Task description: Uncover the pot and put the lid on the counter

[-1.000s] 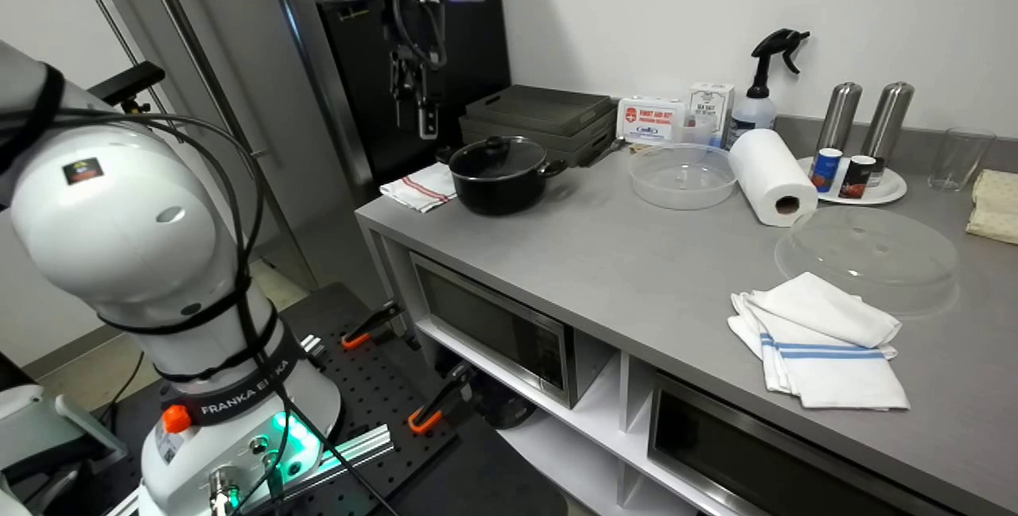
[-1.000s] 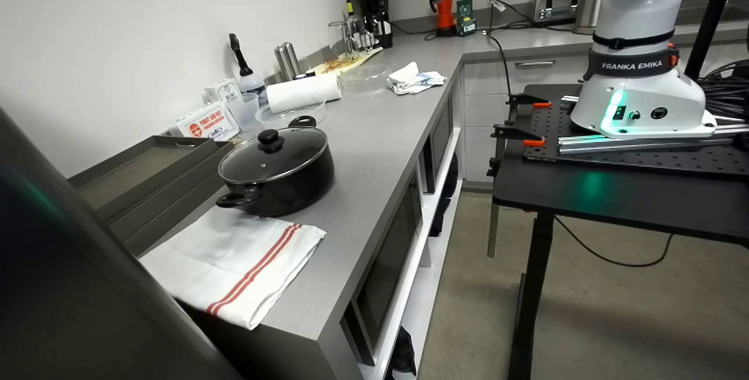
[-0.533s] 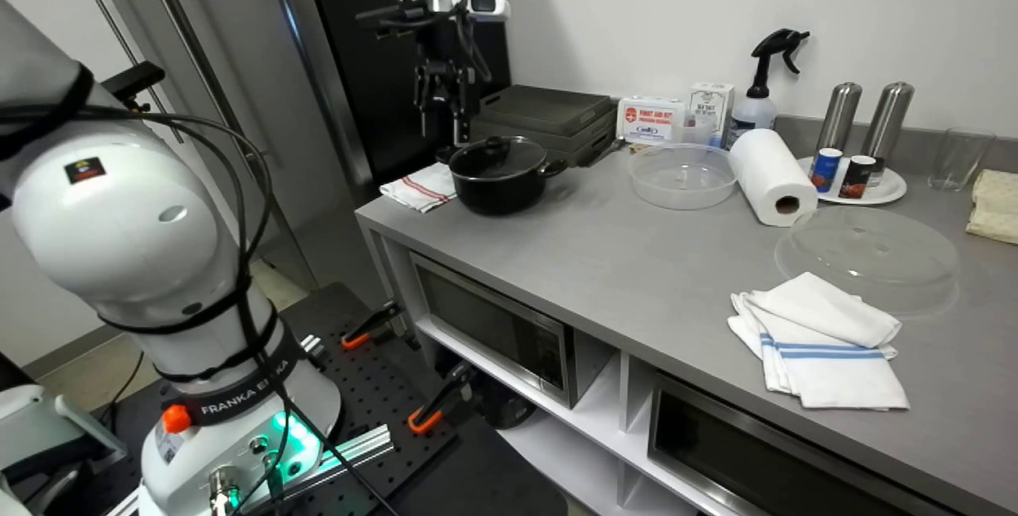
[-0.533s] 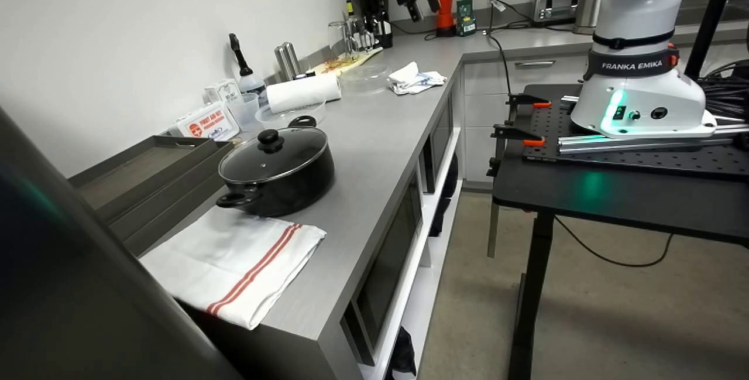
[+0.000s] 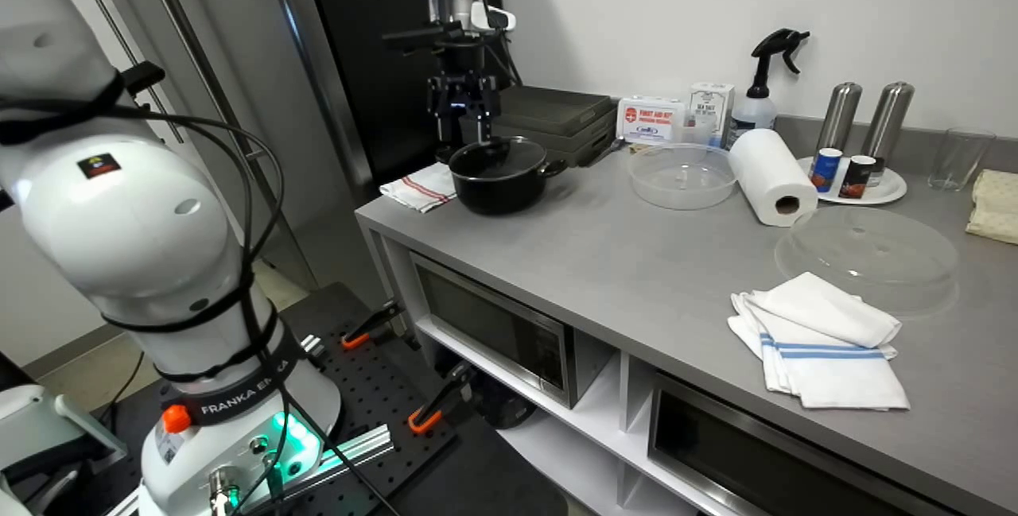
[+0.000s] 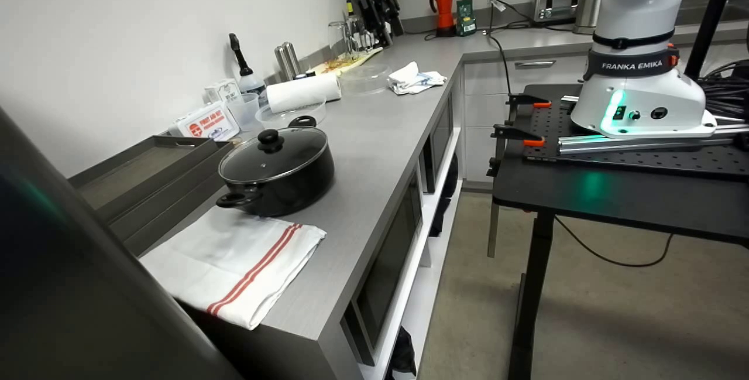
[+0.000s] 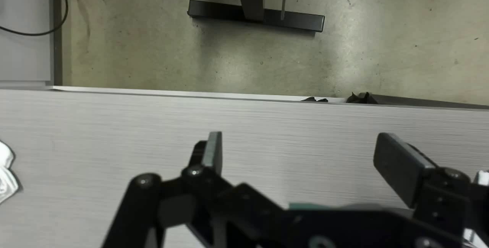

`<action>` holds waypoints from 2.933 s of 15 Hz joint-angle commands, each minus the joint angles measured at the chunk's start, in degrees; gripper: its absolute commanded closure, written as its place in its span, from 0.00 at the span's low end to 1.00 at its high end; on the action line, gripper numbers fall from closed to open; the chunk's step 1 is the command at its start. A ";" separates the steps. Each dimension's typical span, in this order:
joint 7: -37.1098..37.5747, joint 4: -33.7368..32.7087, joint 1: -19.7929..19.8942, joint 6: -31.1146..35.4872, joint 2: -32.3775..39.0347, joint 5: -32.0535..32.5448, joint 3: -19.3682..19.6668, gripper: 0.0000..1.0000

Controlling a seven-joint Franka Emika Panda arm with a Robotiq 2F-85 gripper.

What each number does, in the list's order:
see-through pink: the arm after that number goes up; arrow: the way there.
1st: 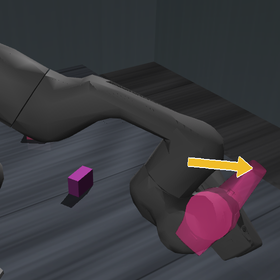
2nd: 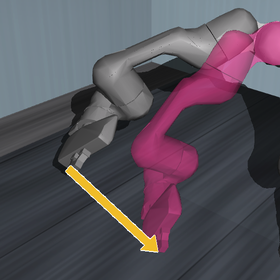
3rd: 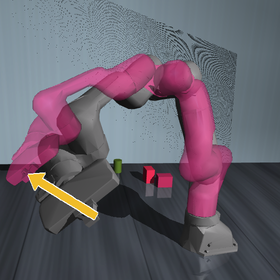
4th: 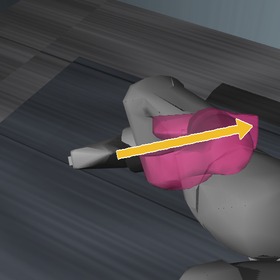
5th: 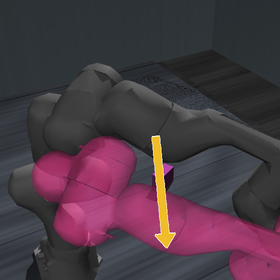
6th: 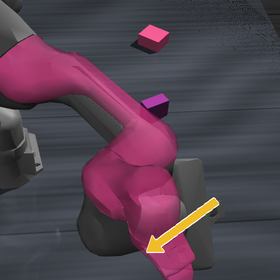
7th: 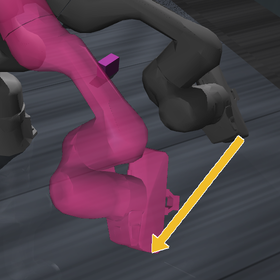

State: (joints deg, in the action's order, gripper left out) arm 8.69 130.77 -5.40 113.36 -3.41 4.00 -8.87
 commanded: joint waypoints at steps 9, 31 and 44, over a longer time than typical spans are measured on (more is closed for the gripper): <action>-2.94 -15.22 -6.37 5.74 16.19 6.09 -2.18 0.00; -6.35 -48.40 -14.11 5.88 44.13 6.38 -0.39 0.00; -9.01 -61.40 -12.89 3.72 54.36 4.97 1.62 0.00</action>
State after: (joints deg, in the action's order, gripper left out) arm 0.92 73.87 -17.63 119.04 48.15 9.21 -7.58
